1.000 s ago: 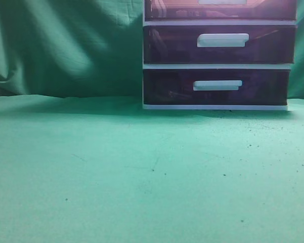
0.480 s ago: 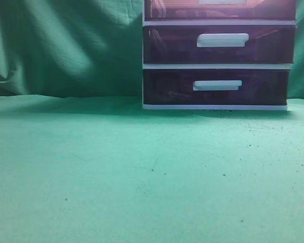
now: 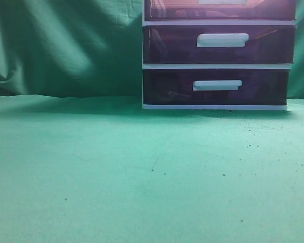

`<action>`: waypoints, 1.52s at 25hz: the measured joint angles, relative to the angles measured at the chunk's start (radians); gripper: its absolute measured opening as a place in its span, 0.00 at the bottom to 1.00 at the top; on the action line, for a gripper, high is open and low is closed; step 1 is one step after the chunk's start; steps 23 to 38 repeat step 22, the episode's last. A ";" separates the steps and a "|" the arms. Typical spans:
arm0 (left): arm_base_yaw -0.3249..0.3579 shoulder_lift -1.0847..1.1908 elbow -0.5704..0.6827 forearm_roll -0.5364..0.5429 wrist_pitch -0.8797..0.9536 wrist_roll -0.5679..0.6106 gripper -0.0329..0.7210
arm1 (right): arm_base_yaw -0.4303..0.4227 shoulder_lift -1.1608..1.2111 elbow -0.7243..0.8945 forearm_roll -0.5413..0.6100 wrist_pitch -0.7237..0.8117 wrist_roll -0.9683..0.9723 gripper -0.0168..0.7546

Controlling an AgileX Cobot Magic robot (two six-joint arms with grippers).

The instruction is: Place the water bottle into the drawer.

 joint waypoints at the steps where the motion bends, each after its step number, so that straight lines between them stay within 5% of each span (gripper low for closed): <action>1: 0.002 0.000 0.000 0.000 0.009 0.000 0.04 | 0.000 0.000 0.000 0.000 0.000 0.000 0.02; 10: 0.002 0.000 -0.002 -0.014 0.037 0.004 0.04 | 0.000 0.000 0.000 0.000 0.000 0.002 0.02; 16: 0.002 0.000 -0.002 -0.134 0.037 0.008 0.04 | 0.000 0.000 0.000 0.000 0.000 0.002 0.02; 38: 0.002 0.000 -0.002 -0.138 0.037 0.008 0.04 | 0.000 0.000 0.000 0.000 -0.002 0.002 0.02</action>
